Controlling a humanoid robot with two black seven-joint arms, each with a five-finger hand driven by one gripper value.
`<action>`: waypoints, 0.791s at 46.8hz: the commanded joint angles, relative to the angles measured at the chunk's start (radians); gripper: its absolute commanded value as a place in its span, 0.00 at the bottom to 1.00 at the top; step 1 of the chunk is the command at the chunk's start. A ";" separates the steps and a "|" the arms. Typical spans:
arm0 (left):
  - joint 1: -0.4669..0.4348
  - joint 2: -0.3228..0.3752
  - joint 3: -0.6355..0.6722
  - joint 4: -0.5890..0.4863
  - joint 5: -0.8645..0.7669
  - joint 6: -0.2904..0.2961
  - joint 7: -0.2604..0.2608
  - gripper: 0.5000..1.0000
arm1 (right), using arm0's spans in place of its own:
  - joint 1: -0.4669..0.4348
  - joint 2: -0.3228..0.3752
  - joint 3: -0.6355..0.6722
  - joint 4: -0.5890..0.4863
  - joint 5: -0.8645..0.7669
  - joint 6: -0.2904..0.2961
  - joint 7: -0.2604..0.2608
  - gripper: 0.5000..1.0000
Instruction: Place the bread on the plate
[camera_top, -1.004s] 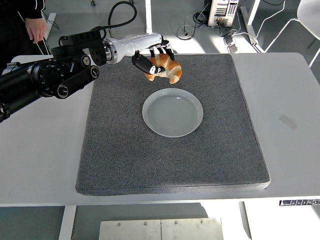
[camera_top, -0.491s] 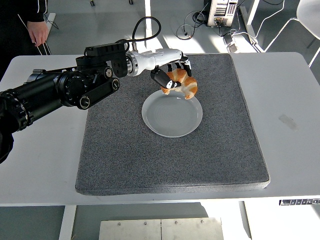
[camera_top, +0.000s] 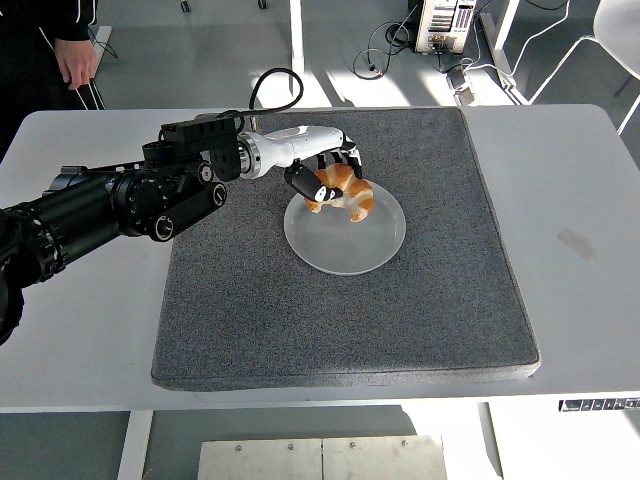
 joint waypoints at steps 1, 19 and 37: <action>0.005 0.000 0.001 0.006 0.001 0.000 -0.005 0.00 | 0.000 0.000 0.000 0.000 0.000 0.000 -0.001 1.00; 0.045 0.000 0.042 0.038 -0.001 0.018 -0.014 0.00 | -0.001 0.000 0.000 0.000 0.000 0.000 -0.001 1.00; 0.045 0.000 0.040 0.038 -0.004 0.026 -0.006 0.80 | -0.001 0.000 0.000 0.000 0.000 0.000 -0.001 1.00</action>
